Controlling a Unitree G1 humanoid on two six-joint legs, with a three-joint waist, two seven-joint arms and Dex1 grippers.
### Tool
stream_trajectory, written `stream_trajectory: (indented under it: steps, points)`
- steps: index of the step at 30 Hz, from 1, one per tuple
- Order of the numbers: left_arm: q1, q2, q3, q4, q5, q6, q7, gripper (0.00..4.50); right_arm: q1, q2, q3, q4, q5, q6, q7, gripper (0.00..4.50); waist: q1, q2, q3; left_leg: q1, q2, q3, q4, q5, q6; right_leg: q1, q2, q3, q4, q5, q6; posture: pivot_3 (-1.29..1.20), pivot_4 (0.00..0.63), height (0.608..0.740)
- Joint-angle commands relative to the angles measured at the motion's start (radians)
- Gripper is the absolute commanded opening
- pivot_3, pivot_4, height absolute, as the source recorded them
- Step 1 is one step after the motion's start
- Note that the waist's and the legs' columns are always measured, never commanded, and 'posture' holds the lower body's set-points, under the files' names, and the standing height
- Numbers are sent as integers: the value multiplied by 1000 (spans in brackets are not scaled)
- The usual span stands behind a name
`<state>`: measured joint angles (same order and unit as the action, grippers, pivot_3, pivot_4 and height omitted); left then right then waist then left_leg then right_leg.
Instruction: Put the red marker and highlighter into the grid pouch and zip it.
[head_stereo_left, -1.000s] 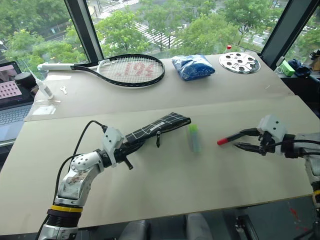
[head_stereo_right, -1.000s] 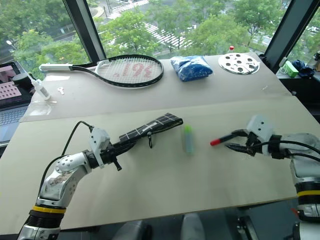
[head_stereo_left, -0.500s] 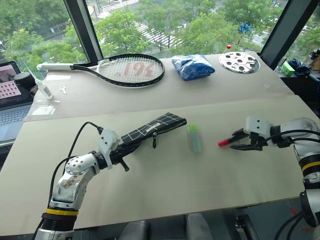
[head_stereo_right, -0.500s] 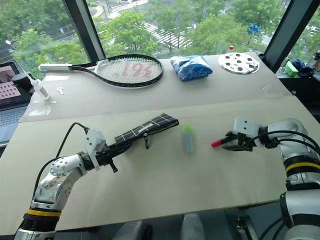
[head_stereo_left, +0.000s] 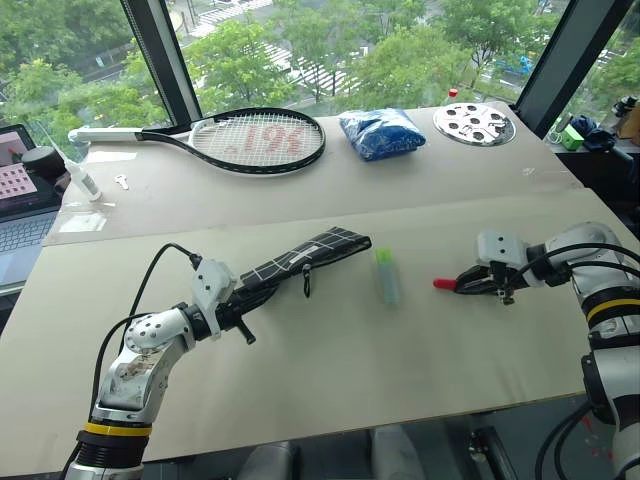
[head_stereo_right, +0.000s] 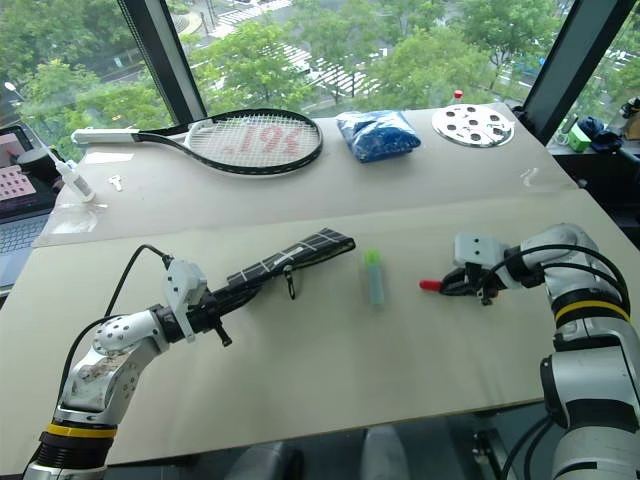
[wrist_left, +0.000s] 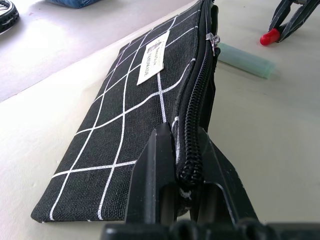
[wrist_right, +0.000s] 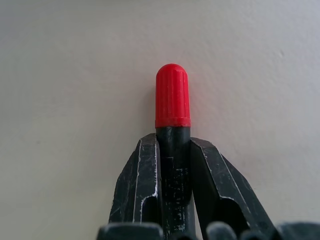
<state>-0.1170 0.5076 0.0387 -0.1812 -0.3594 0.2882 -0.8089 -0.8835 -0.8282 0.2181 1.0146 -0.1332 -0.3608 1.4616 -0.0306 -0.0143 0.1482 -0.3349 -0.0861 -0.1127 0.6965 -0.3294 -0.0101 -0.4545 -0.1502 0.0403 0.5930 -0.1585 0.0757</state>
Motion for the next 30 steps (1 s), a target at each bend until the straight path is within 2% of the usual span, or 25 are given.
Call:
stream_trajectory:
  steps: [1, 3, 6, 10, 12, 17, 22, 25, 27, 30]
  points:
    - [-19, 0, 12, -8, -11, -10, 3, 0, 17, -21, -49, -42, 54, 39, 29, 451, 0, 0, 0, 0, 0, 0, 0, 0, 0, 0, 0, 0, 0, 0, 0, 0, 150, 740]
    - [-26, -4, 7, -2, -11, -11, 3, 0, 43, -16, -80, -101, 85, 50, 1, 451, 0, 0, 0, 0, 0, 0, 0, 0, 0, 0, 0, 0, 0, 0, 0, 0, 150, 740]
    - [-30, -9, 3, -1, -16, -4, 1, 0, 128, -10, -119, -310, 132, 70, -49, 451, 2, 0, 0, -1, 0, 0, 0, 0, 0, 0, 0, 0, 0, 0, 0, 0, 150, 740]
    - [-30, -9, -5, -1, -17, 4, -5, 0, 219, -28, -106, -652, 146, 99, -69, 451, 3, 0, 0, -1, 0, 0, 0, 0, 0, -2, 0, 1, 0, 1, 0, 0, 150, 740]
    - [-32, -10, -9, -1, -16, 5, -7, 0, 223, -25, -99, -785, 140, 102, -89, 451, 0, 0, 0, -1, 0, 0, 0, 0, 0, -3, 0, 1, 1, 1, 0, 0, 150, 740]
    - [-47, -18, -14, 4, -16, 8, -3, 0, 195, 76, -95, -1012, 195, 51, -186, 451, 6, 0, 0, -1, 0, 0, 0, 0, 0, -3, 0, 1, 0, 1, 0, 0, 150, 740]
    - [-42, -19, -16, 6, -10, 7, -9, 0, 269, 113, -12, -1106, 188, -33, -184, 451, 23, -1, 0, -2, 0, 0, 0, 0, 0, -2, 0, 0, 0, 2, 2, 0, 150, 740]
    - [-41, -19, -15, -7, -14, 16, -6, 0, 254, 83, 7, -1016, 104, -98, -206, 451, 19, -1, 1, -2, -1, 1, 1, -1, 2, -2, 0, 0, 0, 3, 2, 0, 150, 740]
    - [-42, -20, -13, -10, -15, 19, -2, 0, 213, 83, 3, -941, 38, -116, -270, 451, 18, -1, 1, -2, -1, 1, 1, -1, 2, -2, 0, 1, 0, 3, 2, 0, 150, 740]
    - [-39, -23, -13, -20, -15, 23, 5, 0, 181, 107, -5, -913, 15, -45, -334, 451, 12, -1, 1, -1, 0, 2, 0, -1, 2, -3, 1, 0, 0, 3, 1, 0, 150, 740]
